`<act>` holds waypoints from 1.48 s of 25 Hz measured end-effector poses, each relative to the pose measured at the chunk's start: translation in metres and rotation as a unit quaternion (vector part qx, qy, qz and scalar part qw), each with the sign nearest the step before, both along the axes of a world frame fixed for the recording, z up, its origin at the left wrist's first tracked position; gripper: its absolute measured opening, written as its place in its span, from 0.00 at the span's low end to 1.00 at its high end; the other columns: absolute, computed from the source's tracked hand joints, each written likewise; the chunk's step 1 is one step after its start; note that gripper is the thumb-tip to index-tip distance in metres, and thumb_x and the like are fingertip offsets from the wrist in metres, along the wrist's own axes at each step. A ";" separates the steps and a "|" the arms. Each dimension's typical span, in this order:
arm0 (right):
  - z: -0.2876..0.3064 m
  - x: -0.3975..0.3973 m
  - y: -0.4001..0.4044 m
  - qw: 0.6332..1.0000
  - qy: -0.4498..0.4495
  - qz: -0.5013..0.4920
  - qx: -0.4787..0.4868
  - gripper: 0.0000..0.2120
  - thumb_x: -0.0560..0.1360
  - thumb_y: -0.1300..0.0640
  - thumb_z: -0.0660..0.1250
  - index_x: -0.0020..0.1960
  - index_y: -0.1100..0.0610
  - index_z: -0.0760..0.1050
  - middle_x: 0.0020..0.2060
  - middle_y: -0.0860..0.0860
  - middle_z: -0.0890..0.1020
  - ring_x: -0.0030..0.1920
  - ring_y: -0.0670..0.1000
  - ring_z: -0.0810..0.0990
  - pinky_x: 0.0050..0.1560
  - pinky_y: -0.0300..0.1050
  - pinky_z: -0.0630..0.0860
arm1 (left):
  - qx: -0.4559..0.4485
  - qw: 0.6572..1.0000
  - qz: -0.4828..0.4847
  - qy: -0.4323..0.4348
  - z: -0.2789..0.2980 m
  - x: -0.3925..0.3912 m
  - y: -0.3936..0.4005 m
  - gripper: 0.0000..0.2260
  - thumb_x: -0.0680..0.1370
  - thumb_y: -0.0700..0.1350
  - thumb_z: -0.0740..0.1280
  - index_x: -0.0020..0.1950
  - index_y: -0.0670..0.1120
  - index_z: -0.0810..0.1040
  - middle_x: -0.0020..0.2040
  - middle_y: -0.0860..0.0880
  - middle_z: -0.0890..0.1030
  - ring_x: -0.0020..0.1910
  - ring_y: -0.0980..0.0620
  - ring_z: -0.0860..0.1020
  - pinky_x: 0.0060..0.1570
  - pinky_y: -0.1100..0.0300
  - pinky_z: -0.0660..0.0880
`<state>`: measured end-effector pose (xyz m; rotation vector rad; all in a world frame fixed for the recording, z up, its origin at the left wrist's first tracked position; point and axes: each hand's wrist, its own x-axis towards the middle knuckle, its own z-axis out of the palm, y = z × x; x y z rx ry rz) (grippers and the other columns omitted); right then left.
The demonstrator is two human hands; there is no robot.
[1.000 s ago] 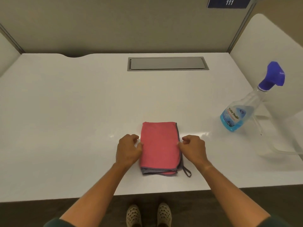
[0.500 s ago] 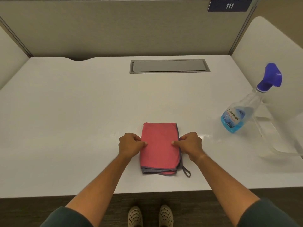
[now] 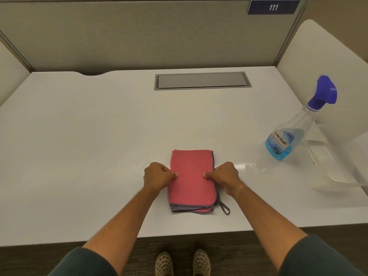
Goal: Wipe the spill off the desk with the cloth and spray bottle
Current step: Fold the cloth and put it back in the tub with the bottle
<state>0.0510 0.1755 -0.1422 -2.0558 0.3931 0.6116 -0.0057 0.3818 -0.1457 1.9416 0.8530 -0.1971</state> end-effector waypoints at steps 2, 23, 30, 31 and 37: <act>0.001 0.000 0.004 1.000 -0.006 0.008 -0.018 0.18 0.62 0.58 0.80 0.30 0.57 0.69 0.27 0.52 0.75 0.32 0.53 0.75 0.34 0.45 0.71 | -0.001 1.000 0.000 0.004 0.000 0.001 0.000 0.09 0.63 0.43 0.80 0.34 0.42 0.82 0.36 0.47 0.84 0.38 0.48 0.83 0.45 0.48 0.83; 0.047 -0.002 -0.018 0.969 -0.048 -0.050 0.237 0.18 0.66 0.63 0.79 0.52 0.59 0.77 0.44 0.61 0.84 0.40 0.55 0.85 0.34 0.43 0.80 | -0.157 0.981 -0.008 -0.115 0.041 0.001 0.024 0.12 0.71 0.40 0.75 0.48 0.45 0.75 0.40 0.42 0.83 0.38 0.48 0.82 0.37 0.56 0.81; 0.068 0.005 -0.030 0.967 -0.116 0.113 0.198 0.21 0.65 0.69 0.78 0.56 0.55 0.82 0.48 0.58 0.84 0.49 0.55 0.84 0.45 0.43 0.82 | -0.121 0.973 -0.112 -0.161 0.064 -0.001 0.036 0.11 0.67 0.37 0.78 0.46 0.48 0.84 0.37 0.47 0.85 0.41 0.50 0.84 0.44 0.56 0.82; 0.070 0.006 -0.030 0.968 -0.136 0.130 0.167 0.21 0.65 0.68 0.78 0.56 0.55 0.82 0.46 0.57 0.85 0.48 0.54 0.84 0.46 0.43 0.82 | -0.097 0.975 -0.123 -0.161 0.067 -0.001 0.036 0.13 0.66 0.37 0.78 0.46 0.49 0.84 0.36 0.48 0.85 0.39 0.52 0.84 0.44 0.56 0.81; 0.078 0.014 -0.030 0.946 -0.232 0.225 -0.029 0.13 0.65 0.56 0.79 0.49 0.48 0.85 0.40 0.44 0.85 0.42 0.44 0.82 0.41 0.36 0.78 | 0.071 0.964 -0.186 -0.178 0.076 0.003 0.031 0.10 0.66 0.42 0.78 0.45 0.50 0.85 0.37 0.51 0.84 0.35 0.57 0.82 0.35 0.65 0.79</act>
